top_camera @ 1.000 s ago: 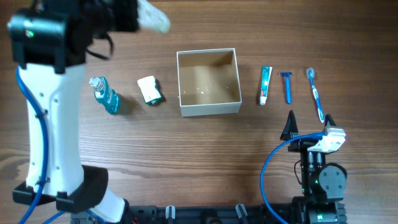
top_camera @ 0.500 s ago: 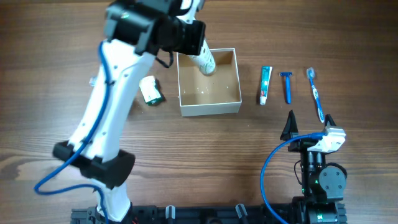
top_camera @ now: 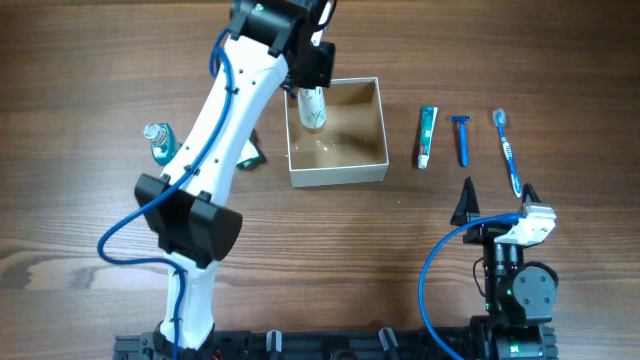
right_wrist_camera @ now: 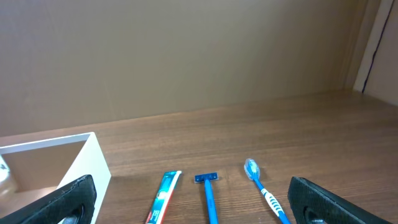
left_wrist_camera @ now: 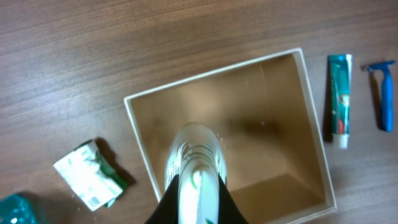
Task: Pack container
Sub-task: 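Carry the shampoo tube into the white box and release it upright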
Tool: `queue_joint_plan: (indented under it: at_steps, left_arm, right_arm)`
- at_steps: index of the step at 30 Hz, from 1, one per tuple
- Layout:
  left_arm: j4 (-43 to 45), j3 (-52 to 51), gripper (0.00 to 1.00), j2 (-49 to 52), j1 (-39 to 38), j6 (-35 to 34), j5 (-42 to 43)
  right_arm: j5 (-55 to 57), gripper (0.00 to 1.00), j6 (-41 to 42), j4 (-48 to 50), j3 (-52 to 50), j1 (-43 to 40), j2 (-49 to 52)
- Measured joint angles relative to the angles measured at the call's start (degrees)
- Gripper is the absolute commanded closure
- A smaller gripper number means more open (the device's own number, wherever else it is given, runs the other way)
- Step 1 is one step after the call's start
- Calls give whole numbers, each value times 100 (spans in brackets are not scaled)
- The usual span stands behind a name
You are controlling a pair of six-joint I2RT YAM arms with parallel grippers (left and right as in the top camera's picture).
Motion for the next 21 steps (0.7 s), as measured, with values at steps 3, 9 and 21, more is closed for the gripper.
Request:
queue_joint_plan:
  at_steps: [3,9,21]
  left_arm:
    - [184,0,96,127,0,-87,-70]
    - [304,0,96,289,2,-142,-190]
    - [304,0,96,643,2,-372,-389]
  right_arm:
    - [0,0,0,0,2,0,0]
    - [0,0,0,0,2,0,0]
    - [0,0,0,0,0,0,0]
